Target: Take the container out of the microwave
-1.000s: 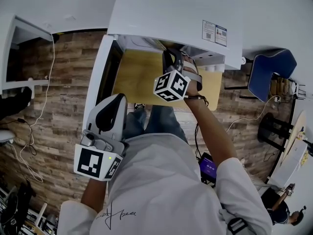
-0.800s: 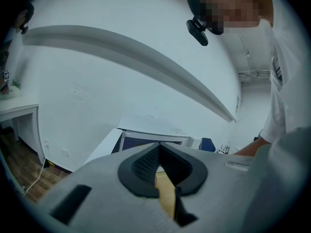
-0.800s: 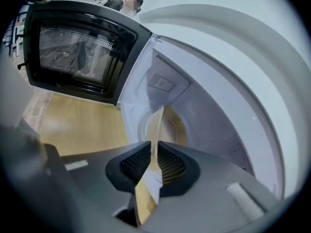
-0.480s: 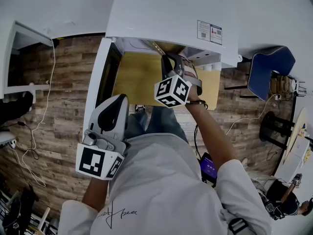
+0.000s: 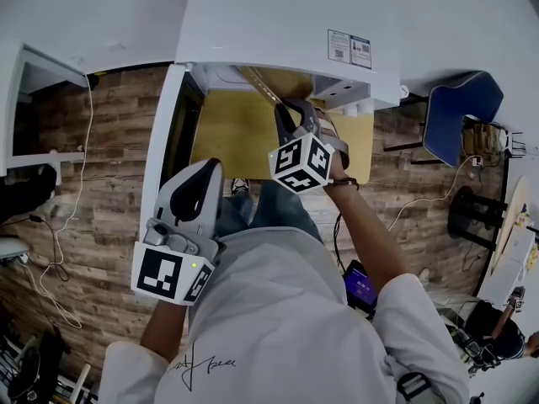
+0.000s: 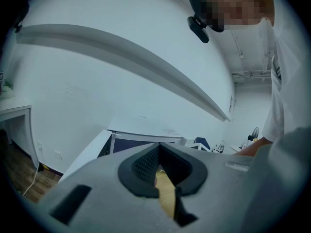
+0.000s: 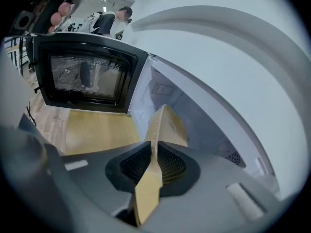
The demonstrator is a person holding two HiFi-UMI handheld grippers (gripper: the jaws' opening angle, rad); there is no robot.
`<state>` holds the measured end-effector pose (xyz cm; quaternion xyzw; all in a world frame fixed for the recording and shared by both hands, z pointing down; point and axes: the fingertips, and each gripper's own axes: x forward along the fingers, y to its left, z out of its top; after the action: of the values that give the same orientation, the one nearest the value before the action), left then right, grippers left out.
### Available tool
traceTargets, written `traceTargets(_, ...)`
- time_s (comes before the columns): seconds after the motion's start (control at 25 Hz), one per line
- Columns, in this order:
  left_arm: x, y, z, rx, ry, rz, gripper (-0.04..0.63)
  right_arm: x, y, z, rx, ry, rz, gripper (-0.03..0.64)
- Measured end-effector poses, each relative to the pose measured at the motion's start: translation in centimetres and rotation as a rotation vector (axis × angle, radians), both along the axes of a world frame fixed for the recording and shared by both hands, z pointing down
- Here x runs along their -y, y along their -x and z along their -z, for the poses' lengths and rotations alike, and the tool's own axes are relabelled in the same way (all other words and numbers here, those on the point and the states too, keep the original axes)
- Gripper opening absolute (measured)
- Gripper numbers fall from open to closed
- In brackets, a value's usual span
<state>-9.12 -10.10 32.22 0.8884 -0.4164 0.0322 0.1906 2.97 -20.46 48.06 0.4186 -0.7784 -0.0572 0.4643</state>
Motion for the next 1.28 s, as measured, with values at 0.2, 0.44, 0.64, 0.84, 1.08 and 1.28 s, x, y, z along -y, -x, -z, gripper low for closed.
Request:
traceTargets(0.2,-0.4,-0.1,0.3,0.003,-0.009,-0.008,0.000,-1.3,-0.5,0.7,0.044,0.025,-0.027,0.058)
traceTargets(0.44,-0.9,-0.6,0.3,0.006,-0.014,-0.025,0.000,-2.7,-1.6,1.4,0.103,0.044,-0.074,0.058)
traceTargets(0.64,-1.0,-1.1,0.6,0.006,-0.021,-0.039,0.000,-3.7,-2.3,1.9,0.138,0.055,-0.106,0.058)
traceTargets(0.84,-0.9,-1.1,0.8,0.019,-0.034,-0.046,0.000,-4.8,-2.6,2.2,0.184,0.071,-0.143,0.058)
traceTargets(1.08,-0.6,-1.2,0.6,0.011,-0.028,-0.057,0.000,-5.8,-3.0,2.8,0.248,0.090,-0.186,0.058)
traceTargets(1.28,-0.5,-1.3,0.4,0.009,-0.022,-0.069,0.000,-6.6,-3.4,3.9,0.297,0.088,-0.217,0.058)
